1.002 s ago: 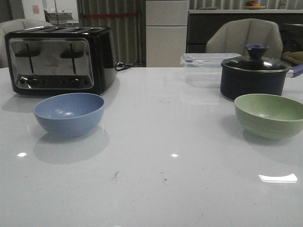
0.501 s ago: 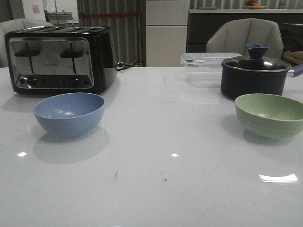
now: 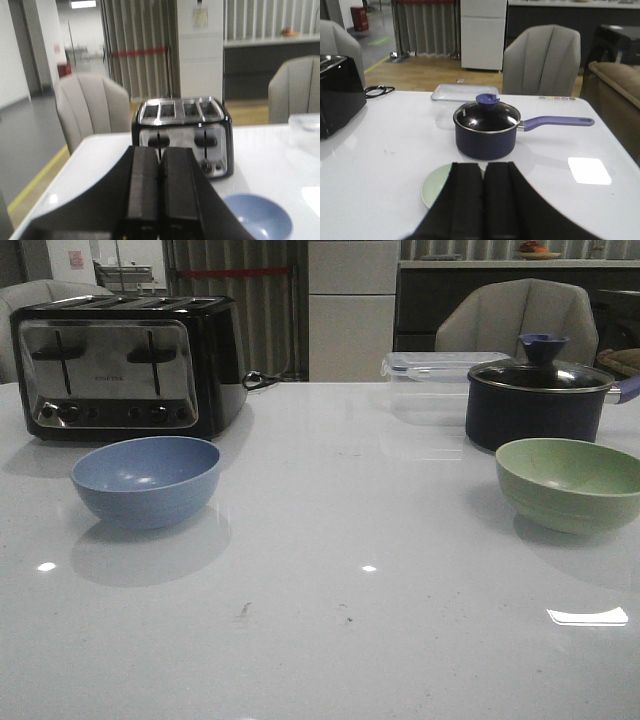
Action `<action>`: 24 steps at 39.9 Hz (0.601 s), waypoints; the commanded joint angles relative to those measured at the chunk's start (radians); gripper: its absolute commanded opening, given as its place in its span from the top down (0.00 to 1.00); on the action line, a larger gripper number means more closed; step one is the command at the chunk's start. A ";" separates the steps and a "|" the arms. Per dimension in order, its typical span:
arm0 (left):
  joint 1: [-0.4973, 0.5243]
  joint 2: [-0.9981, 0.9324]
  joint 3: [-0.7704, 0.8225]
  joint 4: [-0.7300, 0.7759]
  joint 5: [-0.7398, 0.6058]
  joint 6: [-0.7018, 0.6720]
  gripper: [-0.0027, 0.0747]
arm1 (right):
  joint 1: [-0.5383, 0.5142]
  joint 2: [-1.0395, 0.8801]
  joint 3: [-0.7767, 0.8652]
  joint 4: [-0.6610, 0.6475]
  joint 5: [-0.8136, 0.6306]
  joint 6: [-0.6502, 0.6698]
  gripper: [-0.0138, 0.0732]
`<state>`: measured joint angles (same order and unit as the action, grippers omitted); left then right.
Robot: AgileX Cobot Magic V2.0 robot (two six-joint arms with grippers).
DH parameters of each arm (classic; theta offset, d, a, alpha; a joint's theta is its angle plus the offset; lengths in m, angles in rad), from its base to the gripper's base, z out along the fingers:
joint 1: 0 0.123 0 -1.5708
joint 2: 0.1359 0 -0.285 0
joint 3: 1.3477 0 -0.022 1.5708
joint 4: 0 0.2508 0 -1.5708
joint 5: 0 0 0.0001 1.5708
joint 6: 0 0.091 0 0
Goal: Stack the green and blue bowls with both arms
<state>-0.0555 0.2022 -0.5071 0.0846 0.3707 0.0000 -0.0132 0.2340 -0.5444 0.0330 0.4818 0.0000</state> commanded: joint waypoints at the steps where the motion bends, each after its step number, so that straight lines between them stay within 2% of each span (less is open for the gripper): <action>1: -0.004 0.094 -0.090 -0.010 0.036 0.000 0.85 | -0.002 0.114 -0.112 -0.009 0.011 0.000 0.78; 5: -0.004 0.160 -0.104 -0.010 0.090 0.000 0.85 | -0.002 0.211 -0.152 -0.009 0.060 0.000 0.78; 12: -0.004 0.242 -0.104 -0.015 0.208 0.000 0.85 | -0.002 0.323 -0.143 -0.009 0.054 0.000 0.78; 24: -0.004 0.321 -0.102 -0.018 0.174 0.000 0.85 | -0.002 0.470 -0.143 -0.010 0.094 0.000 0.76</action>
<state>-0.0555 0.5000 -0.5739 0.0733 0.6284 0.0000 -0.0132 0.6662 -0.6580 0.0330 0.6264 0.0000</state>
